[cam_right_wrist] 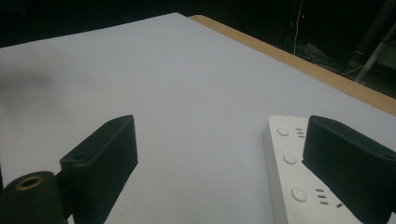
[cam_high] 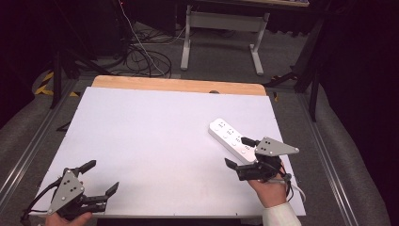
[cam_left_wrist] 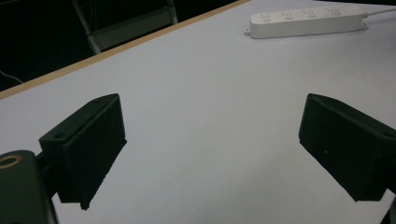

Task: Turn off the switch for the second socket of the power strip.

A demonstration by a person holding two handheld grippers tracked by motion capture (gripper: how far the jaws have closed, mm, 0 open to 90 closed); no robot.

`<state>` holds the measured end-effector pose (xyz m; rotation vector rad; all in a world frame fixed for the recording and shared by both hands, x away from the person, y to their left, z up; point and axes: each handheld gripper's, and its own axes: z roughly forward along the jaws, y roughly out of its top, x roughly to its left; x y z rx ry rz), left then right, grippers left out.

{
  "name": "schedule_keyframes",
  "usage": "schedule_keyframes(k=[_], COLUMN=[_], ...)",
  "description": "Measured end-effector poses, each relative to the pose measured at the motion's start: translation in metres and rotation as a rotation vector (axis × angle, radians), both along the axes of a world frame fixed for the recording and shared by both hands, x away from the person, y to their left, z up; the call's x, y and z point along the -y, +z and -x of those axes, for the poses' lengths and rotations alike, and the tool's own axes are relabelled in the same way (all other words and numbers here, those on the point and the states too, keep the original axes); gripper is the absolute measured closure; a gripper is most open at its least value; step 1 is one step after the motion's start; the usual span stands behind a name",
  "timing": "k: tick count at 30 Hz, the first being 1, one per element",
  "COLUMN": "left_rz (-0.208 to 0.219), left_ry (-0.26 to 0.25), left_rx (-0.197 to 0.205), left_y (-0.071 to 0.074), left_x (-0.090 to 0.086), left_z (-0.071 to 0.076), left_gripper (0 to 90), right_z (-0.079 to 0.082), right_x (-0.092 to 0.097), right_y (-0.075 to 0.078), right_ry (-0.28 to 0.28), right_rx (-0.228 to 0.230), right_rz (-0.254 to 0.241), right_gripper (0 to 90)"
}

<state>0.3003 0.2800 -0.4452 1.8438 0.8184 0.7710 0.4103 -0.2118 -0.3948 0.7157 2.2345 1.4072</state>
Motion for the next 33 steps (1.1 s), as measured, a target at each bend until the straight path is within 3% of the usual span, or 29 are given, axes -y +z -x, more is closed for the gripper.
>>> schedule_keyframes(k=[7, 10, 17, 20, 21, 22, 23, 24, 26, 33], left_rz=[0.001, -0.001, -0.003, -0.002, -0.003, -0.003, -0.005, -0.004, -0.004, -0.004], left_ry=[-0.001, 0.0, 0.001, 0.002, 0.002, 0.002, 0.003, 0.003, 0.003, 0.003], left_rx=[0.003, 0.002, 0.002, 0.001, 0.002, 0.002, 0.004, 0.004, 0.002, 0.002], left_y=[0.0, 0.0, 0.0, 0.0, 0.0, 0.0, 0.0, 0.0, 0.0, 0.0], left_x=[0.0, 0.0, 0.0, 0.0, 0.0, 0.0, 0.0, 0.0, 0.0, 0.0], left_z=[0.0, 0.0, 0.0, 0.0, 0.0, 0.0, 0.0, 0.0, 0.0, 0.0], left_gripper=[7.8, 7.8, 7.8, 7.8, 7.8, 7.8, 7.8, 7.8, 7.8, 7.8], right_z=[-0.005, -0.009, -0.016, -0.02, -0.022, -0.024, -0.024, -0.025, -0.029, -0.039], right_x=[0.003, 0.005, 0.009, 0.009, 0.008, 0.007, 0.007, 0.006, 0.005, 0.006], right_y=[0.002, 0.004, 0.008, 0.009, 0.009, 0.009, 0.009, 0.009, 0.008, 0.005], right_ry=[-0.023, -0.024, -0.028, -0.062, -0.079, -0.085, -0.085, -0.088, -0.12, -0.166], right_rx=[0.003, -0.005, -0.021, -0.033, -0.039, -0.037, -0.037, -0.041, -0.04, -0.081], right_rz=[0.014, 0.016, 0.031, 0.061, 0.079, 0.09, 0.09, 0.096, 0.139, 0.17], right_gripper=[11.4, 15.6, 47.1, 64.6, 76.6, 82.8, 82.8, 88.6, 90.0, 90.0])
